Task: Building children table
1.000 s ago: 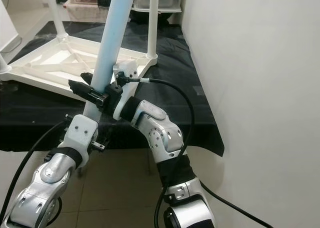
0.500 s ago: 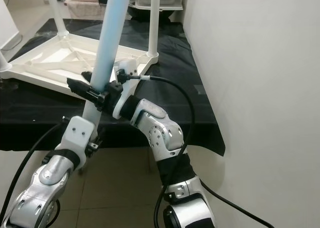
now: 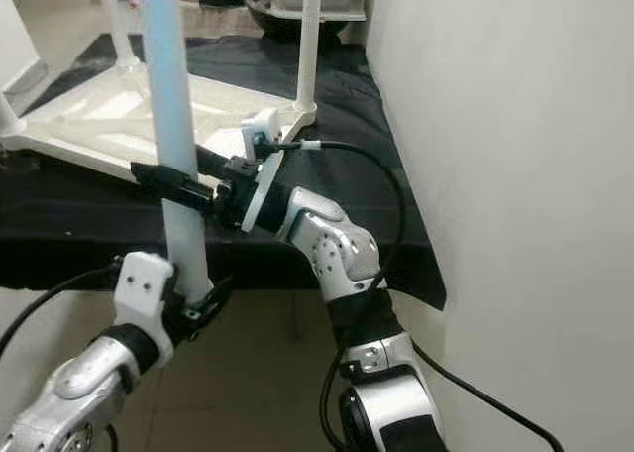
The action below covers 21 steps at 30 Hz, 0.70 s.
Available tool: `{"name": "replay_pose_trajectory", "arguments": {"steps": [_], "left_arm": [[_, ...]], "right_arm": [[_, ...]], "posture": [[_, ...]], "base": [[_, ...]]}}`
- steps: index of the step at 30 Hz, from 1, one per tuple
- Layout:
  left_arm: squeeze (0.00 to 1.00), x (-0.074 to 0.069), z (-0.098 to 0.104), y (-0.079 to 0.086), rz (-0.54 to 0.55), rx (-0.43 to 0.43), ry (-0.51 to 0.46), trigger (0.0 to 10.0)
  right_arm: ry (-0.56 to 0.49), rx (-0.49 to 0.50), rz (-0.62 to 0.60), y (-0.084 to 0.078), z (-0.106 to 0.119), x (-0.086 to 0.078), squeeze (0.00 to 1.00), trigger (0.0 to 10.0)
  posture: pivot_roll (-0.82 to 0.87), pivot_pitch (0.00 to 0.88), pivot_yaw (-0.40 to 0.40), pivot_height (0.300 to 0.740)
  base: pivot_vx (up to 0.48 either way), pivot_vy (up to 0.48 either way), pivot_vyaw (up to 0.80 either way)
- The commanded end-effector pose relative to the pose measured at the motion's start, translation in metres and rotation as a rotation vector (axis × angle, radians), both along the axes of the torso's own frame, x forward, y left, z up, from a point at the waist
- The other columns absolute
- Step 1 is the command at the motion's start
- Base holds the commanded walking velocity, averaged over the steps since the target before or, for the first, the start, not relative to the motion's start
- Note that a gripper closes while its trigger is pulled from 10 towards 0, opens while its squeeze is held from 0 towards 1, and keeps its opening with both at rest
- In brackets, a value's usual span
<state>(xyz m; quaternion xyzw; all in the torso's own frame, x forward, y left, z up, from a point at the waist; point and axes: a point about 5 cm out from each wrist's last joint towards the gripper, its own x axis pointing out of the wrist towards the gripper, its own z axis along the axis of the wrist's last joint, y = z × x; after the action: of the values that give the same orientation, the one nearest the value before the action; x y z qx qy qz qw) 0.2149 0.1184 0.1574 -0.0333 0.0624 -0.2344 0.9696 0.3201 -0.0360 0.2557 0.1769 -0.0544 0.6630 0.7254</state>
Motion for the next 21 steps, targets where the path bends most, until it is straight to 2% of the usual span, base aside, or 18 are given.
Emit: {"name": "replay_pose_trajectory", "arguments": {"steps": [1, 2, 4, 6, 12, 21], "left_arm": [[0.0, -0.014, 0.004, -0.005, -0.119, -0.046, 0.008, 10.0], [0.0, -0.014, 0.004, -0.005, -0.119, -0.046, 0.008, 10.0], [0.0, -0.026, -0.003, -0.006, -0.186, -0.065, 0.056, 10.0], [0.0, -0.031, -0.006, -0.007, -0.209, -0.069, 0.078, 10.0], [0.0, -0.04, -0.008, -0.012, -0.278, -0.129, 0.11, 10.0], [0.0, -0.045, -0.017, -0.01, -0.316, -0.095, 0.143, 10.0]], "right_arm": [[0.0, -0.015, 0.113, -0.005, 0.0, -0.003, 0.0, 10.0], [0.0, -0.015, 0.113, -0.005, 0.0, -0.003, 0.0, 10.0], [-0.023, -0.058, 0.202, -0.011, -0.002, -0.005, 0.0, 10.0], [-0.04, -0.093, 0.229, -0.013, -0.005, -0.006, 0.0, 10.0], [-0.049, -0.127, 0.329, -0.015, -0.008, -0.012, 0.0, 10.0], [-0.038, -0.153, 0.414, -0.015, -0.013, -0.019, 0.0, 10.0]], "posture": [[0.05, 0.052, -0.023, 0.74], [0.05, 0.052, -0.023, 0.74], [0.05, 0.052, -0.02, 0.74], [0.05, 0.049, -0.021, 0.74], [0.05, 0.046, -0.018, 0.74], [0.05, 0.041, -0.019, 0.74]], "base": [[0.0, 0.0, 0.0], [0.0, 0.0, 0.0], [0.0, 0.0, 0.0], [0.0, 0.0, 0.0], [0.0, 0.0, 0.0], [0.0, 0.0, 0.0]]}}
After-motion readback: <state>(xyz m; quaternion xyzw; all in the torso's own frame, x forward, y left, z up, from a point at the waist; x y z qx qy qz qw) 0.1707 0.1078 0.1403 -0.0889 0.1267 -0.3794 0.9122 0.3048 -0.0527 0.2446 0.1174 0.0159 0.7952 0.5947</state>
